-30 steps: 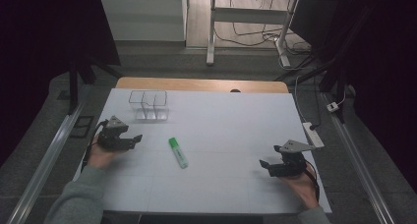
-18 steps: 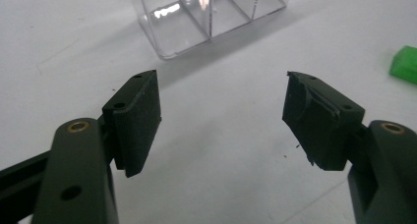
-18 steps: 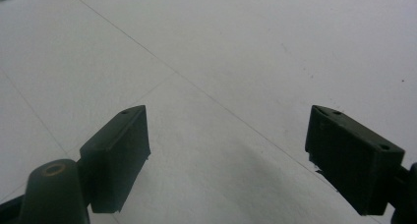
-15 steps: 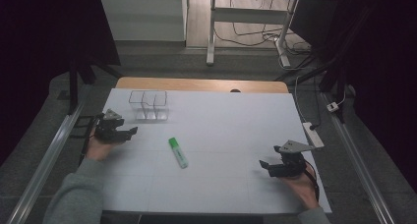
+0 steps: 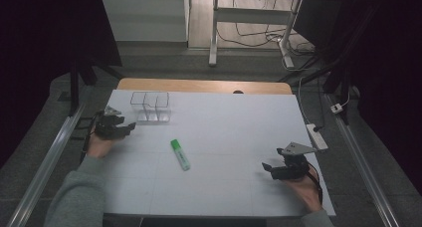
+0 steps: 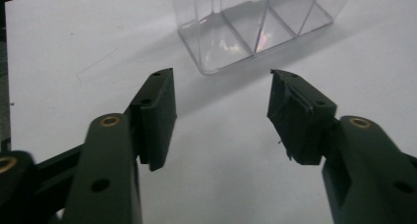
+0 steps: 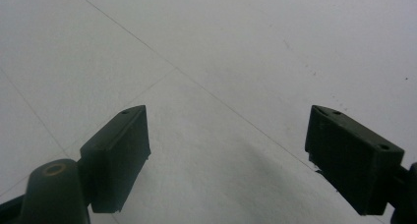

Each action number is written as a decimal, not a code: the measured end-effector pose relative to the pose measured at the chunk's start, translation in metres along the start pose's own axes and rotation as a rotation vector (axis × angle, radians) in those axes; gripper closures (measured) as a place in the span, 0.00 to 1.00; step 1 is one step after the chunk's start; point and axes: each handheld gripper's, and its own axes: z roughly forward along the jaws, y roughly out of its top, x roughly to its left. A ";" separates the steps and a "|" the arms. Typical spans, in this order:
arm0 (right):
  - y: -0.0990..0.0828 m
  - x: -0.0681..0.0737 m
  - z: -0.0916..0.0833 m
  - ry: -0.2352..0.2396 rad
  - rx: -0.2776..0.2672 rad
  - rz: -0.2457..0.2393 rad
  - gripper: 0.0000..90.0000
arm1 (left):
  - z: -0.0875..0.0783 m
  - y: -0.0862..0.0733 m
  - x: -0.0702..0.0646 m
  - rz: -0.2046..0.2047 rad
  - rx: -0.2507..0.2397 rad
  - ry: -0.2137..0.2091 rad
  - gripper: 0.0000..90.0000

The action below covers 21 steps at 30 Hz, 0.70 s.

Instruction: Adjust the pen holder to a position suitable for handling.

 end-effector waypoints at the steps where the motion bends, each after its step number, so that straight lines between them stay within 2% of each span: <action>1: 0.000 0.000 0.000 0.000 0.000 0.001 0.18 | 0.001 0.001 0.001 -0.002 0.001 0.001 0.50; 7: 0.000 0.000 0.000 0.001 -0.002 -0.006 0.20 | 0.009 0.007 0.006 0.001 0.003 0.005 0.55; 10: 0.000 0.000 -0.001 0.002 -0.001 -0.004 0.21 | 0.013 0.009 0.010 -0.003 -0.001 0.001 0.60; 13: 0.000 0.000 0.000 0.000 0.001 -0.004 0.21 | 0.015 0.010 0.013 -0.013 -0.020 -0.006 0.69; 18: 0.000 0.001 0.001 0.002 0.001 -0.012 0.21 | 0.019 0.013 0.020 -0.018 -0.023 -0.021 0.91; 21: 0.000 0.001 0.001 0.001 0.001 -0.010 0.21 | 0.020 0.014 0.023 -0.019 -0.033 -0.024 0.99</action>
